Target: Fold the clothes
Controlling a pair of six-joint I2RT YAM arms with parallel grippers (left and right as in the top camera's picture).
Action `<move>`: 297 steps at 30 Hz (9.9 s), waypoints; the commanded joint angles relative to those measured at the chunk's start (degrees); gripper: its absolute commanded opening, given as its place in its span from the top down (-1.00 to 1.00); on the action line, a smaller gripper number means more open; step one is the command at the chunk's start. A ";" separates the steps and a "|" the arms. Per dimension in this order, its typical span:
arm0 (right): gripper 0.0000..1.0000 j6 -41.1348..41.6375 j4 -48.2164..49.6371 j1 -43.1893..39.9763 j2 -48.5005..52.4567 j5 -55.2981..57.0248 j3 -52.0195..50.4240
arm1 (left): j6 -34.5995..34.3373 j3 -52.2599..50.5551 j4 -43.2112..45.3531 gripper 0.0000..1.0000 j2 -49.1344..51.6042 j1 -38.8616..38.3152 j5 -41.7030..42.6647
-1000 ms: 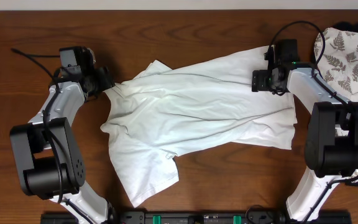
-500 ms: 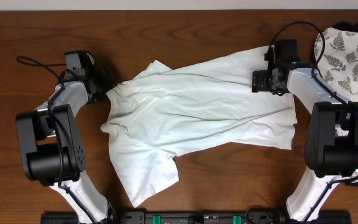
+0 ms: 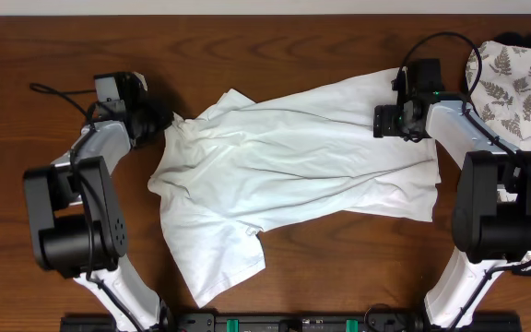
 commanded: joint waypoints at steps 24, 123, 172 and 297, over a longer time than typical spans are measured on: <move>-0.67 0.74 0.17 0.48 0.26 0.13 0.52 | 19.17 2.01 -24.85 0.88 -11.78 -13.81 -5.97; -0.68 0.74 -0.70 0.48 0.26 1.77 0.55 | 7.28 4.35 -12.04 0.88 -2.99 -12.46 -18.49; -0.65 0.74 11.72 0.50 0.26 -0.35 0.55 | 12.07 6.08 -9.31 -0.36 -1.09 -10.93 -13.51; 0.97 -8.00 21.84 -2.78 8.22 -4.24 0.81 | 11.87 5.49 -7.69 0.88 3.08 -12.09 -14.58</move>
